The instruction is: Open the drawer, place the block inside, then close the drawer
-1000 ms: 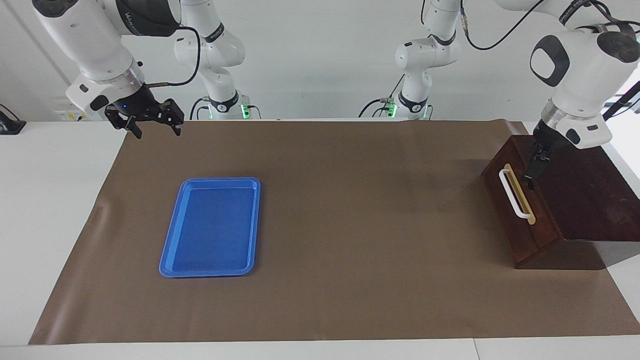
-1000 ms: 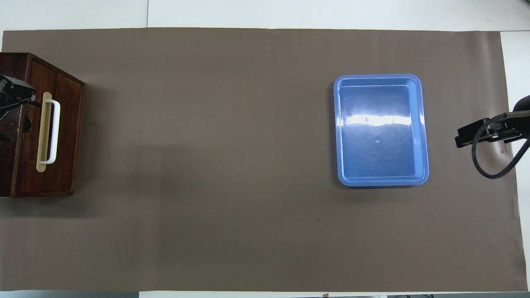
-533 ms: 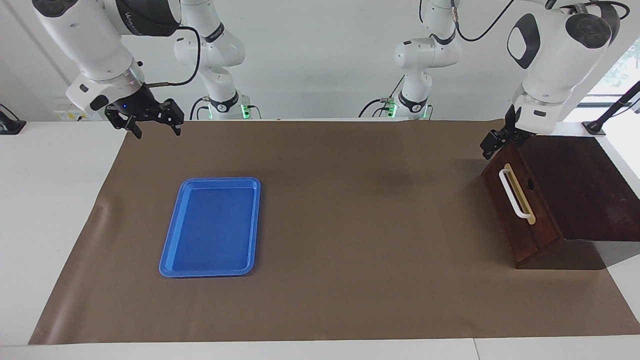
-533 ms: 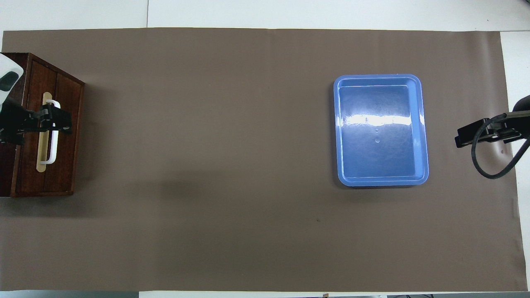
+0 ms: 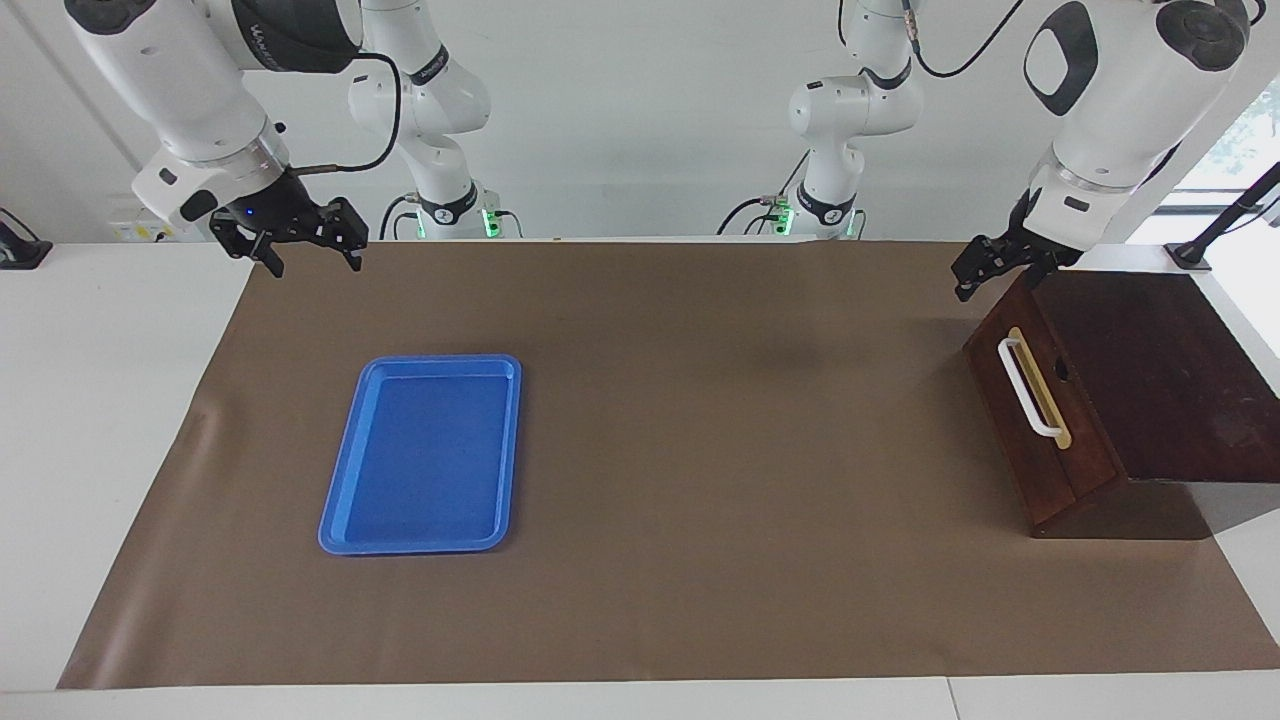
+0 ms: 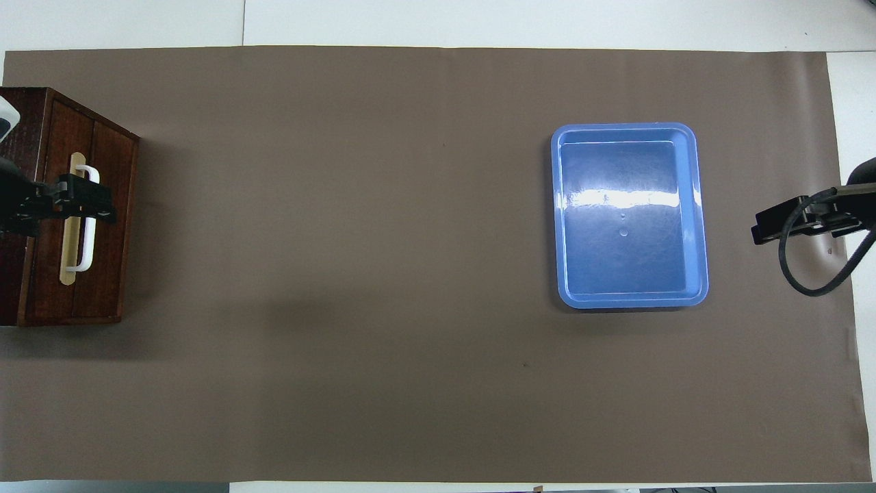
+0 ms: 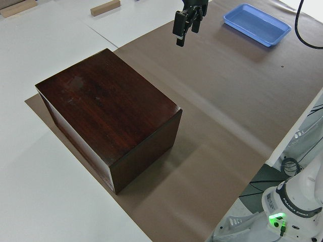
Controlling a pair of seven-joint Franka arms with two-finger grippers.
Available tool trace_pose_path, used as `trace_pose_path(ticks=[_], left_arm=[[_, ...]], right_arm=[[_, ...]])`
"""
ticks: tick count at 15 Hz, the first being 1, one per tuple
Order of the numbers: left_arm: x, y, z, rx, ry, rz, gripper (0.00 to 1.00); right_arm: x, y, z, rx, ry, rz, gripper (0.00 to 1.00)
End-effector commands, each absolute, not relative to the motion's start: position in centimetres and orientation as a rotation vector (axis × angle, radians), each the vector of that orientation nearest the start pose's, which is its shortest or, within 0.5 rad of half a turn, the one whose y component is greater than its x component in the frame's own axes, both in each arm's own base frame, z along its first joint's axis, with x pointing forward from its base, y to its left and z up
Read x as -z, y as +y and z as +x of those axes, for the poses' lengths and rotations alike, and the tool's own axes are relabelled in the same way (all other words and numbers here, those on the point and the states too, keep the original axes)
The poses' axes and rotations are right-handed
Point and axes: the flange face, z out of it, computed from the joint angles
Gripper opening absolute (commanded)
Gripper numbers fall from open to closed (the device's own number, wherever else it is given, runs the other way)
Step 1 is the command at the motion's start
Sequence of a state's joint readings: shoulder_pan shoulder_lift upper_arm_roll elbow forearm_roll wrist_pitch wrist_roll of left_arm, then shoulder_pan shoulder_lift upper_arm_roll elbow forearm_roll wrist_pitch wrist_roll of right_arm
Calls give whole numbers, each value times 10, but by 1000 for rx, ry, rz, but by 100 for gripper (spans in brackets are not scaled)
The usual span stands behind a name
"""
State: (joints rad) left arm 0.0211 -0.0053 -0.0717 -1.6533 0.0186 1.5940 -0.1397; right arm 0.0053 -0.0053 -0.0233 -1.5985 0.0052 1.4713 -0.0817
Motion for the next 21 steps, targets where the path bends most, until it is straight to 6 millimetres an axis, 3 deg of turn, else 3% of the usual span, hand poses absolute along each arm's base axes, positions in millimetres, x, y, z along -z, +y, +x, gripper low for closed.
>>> trace_pose_path(ticks=[1, 5, 9, 21], left_arm=[[-601, -21, 549, -95, -94, -3129, 100], [-619, -30, 539, -130, -26, -3138, 100], [-621, -37, 539, -128, 51, -3141, 100], [-620, -33, 543, -85, 34, -3149, 100]], right_arm=[[-607, -13, 533, -186, -120, -3138, 100], [-607, -15, 533, -186, -113, -3139, 100], [-607, -15, 534, -184, -113, -3139, 100], [-607, -15, 534, -179, -113, -3139, 100]])
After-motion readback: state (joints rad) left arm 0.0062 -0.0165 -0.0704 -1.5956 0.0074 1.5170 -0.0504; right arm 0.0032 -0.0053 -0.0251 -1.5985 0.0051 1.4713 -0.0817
